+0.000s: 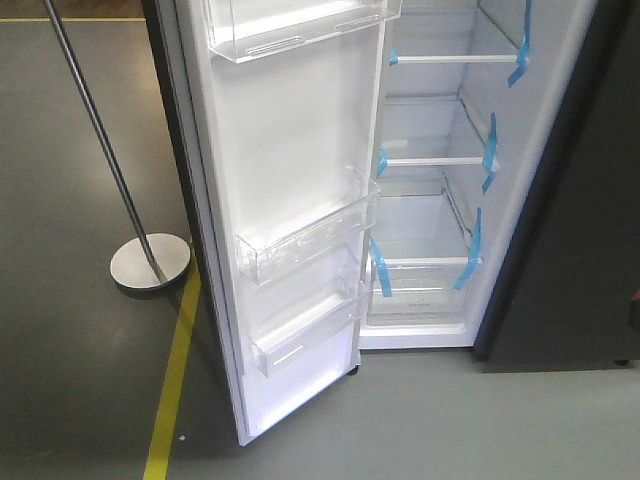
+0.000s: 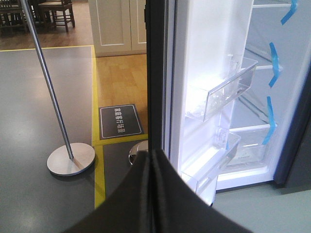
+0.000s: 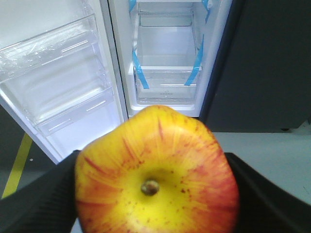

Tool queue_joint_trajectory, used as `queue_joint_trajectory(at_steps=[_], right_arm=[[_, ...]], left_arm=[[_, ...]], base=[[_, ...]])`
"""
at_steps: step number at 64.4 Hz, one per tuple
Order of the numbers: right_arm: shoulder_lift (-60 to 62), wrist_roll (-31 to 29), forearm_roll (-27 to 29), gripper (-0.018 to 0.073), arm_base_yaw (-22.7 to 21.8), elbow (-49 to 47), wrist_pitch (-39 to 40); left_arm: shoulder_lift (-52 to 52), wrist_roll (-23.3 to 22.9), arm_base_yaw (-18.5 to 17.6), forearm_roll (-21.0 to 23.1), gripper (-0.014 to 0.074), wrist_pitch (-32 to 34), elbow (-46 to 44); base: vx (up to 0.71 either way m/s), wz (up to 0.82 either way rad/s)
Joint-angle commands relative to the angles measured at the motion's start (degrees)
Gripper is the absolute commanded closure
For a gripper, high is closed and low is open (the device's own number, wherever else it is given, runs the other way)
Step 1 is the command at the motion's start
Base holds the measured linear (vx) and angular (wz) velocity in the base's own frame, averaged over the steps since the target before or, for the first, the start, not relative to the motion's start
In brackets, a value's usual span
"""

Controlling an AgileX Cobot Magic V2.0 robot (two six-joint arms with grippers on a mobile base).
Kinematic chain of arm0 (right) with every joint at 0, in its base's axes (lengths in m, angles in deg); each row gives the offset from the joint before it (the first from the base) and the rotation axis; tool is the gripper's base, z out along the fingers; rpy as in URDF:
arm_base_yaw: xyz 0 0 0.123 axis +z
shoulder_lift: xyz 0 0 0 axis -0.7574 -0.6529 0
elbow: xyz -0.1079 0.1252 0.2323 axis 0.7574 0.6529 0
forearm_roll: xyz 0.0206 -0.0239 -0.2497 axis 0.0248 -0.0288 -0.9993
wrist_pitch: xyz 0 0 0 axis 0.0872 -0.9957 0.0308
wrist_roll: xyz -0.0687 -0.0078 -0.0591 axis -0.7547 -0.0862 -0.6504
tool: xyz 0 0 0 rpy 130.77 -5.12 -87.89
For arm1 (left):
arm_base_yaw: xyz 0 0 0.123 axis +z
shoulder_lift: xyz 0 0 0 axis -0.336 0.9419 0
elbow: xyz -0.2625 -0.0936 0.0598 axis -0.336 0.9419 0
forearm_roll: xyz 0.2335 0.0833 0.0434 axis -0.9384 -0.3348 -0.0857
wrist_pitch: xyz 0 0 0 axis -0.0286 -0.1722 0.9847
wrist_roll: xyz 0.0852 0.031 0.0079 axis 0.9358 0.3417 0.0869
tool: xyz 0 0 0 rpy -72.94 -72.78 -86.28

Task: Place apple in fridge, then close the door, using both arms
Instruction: 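Drive closer to the open door, apple held in the right gripper, then move up beside the door bins, holding the apple in the right gripper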

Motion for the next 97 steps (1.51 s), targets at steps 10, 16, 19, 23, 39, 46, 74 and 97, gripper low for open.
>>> queue_joint_trajectory(at_steps=[10, 16, 19, 23, 39, 46, 74, 97], right_arm=[[0.2, -0.1, 0.4, 0.0372, -0.2, -1.6, 4.0], [0.2, -0.1, 0.4, 0.0372, -0.2, -1.6, 4.0], [0.2, -0.1, 0.4, 0.0372, -0.2, -1.6, 4.0], [0.2, -0.1, 0.4, 0.0372, -0.2, -1.6, 4.0], [0.2, -0.1, 0.4, 0.0372, -0.2, -1.6, 4.0], [0.2, -0.1, 0.4, 0.0372, -0.2, -1.6, 4.0], [0.2, -0.1, 0.4, 0.0372, -0.2, -1.6, 4.0], [0.2, -0.1, 0.4, 0.0372, -0.2, -1.6, 4.0]], left_arm=[[-0.7, -0.2, -0.2, 0.1, 0.0602, 4.1, 1.1], [-0.7, -0.2, -0.2, 0.1, 0.0602, 4.1, 1.1], [-0.7, -0.2, -0.2, 0.1, 0.0602, 4.1, 1.1], [-0.7, -0.2, -0.2, 0.1, 0.0602, 4.1, 1.1], [-0.7, -0.2, -0.2, 0.1, 0.0602, 4.1, 1.1], [-0.7, -0.2, -0.2, 0.1, 0.0602, 4.1, 1.1], [-0.7, -0.2, -0.2, 0.1, 0.0602, 4.1, 1.1], [-0.7, -0.2, -0.2, 0.1, 0.0602, 4.1, 1.1]], base=[[0.07, 0.00], [0.07, 0.01], [0.07, 0.02], [0.06, 0.02], [0.06, 0.01], [0.06, 0.01], [0.05, 0.01], [0.04, -0.01]])
